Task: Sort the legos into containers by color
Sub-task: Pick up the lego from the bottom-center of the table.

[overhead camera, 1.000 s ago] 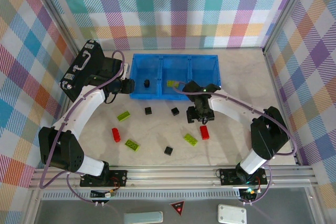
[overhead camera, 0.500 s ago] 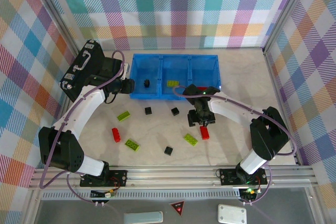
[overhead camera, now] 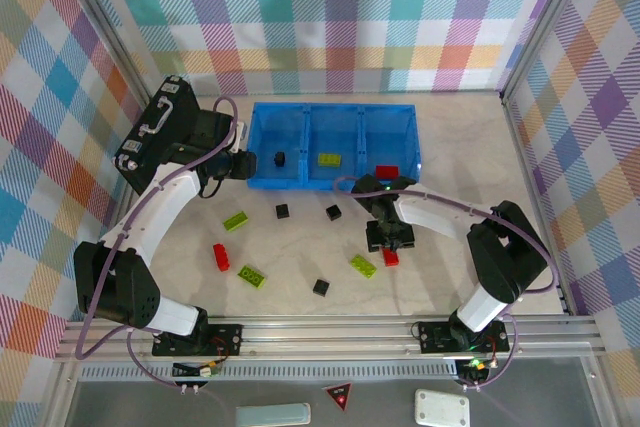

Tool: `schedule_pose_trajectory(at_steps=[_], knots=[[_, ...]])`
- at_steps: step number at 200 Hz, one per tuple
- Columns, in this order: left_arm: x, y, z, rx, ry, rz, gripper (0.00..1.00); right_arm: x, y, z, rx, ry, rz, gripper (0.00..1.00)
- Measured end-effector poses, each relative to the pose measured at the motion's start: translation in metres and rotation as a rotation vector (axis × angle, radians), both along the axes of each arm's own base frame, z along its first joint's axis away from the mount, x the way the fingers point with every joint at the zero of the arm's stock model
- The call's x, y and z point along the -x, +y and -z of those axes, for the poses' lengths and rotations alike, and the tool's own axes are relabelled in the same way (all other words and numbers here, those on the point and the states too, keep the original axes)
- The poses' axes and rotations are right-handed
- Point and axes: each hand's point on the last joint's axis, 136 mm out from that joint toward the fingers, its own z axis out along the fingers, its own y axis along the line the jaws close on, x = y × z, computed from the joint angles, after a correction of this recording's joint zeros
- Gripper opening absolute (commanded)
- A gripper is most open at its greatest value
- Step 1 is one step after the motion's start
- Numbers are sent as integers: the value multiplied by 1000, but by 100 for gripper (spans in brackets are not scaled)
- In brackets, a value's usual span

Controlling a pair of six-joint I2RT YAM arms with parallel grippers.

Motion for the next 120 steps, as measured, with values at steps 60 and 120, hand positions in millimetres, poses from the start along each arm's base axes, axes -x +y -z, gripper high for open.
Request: schedule_pose_trajectory(at_steps=[60, 120], knots=[[0, 0, 0, 0, 0, 0, 49, 6, -4, 19, 21, 32, 8, 53], [0, 1, 0, -10, -2, 0, 49, 7, -2, 22, 11, 40, 15, 45]])
